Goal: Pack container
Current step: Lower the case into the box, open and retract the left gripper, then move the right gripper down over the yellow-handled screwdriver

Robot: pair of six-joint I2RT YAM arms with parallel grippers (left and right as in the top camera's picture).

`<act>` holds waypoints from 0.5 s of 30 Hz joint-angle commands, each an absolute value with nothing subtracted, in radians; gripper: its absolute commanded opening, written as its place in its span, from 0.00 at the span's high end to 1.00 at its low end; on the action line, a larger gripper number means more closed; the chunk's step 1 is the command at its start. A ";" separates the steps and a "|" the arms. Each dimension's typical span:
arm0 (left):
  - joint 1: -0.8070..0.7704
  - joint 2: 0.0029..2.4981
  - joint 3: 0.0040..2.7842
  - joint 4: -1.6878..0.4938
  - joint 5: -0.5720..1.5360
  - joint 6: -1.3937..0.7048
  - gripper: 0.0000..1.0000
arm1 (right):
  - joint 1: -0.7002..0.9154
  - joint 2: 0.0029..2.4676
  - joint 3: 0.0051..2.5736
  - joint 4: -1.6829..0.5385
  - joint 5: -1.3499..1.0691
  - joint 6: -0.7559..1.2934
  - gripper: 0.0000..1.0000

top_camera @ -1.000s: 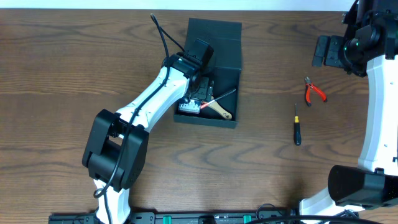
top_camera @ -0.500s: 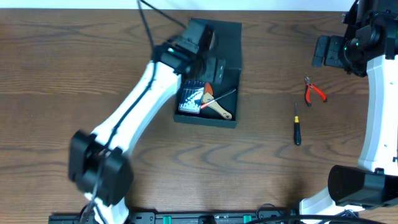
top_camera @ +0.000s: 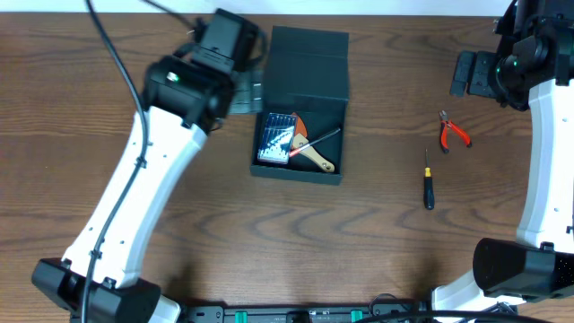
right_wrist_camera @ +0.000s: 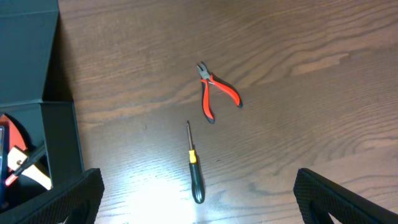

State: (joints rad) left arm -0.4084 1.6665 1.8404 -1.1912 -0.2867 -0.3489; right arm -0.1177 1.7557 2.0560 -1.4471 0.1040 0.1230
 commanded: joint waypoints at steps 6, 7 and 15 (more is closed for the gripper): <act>-0.198 1.674 1.842 -1.301 -0.350 -0.429 0.01 | -0.117 1.747 2.064 -1.411 0.104 0.134 0.01; -0.181 1.674 1.842 -1.306 -0.350 -0.428 0.02 | -0.117 1.747 2.064 -1.422 0.093 0.134 0.01; -0.141 1.674 1.842 -1.309 -0.350 -0.428 0.01 | -0.116 1.791 2.010 -1.475 0.028 0.113 0.01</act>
State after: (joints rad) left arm -0.1455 1.6707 1.8400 -1.3045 -0.3336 -0.4164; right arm -0.1177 1.7611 2.0472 -1.4590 0.0525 0.1223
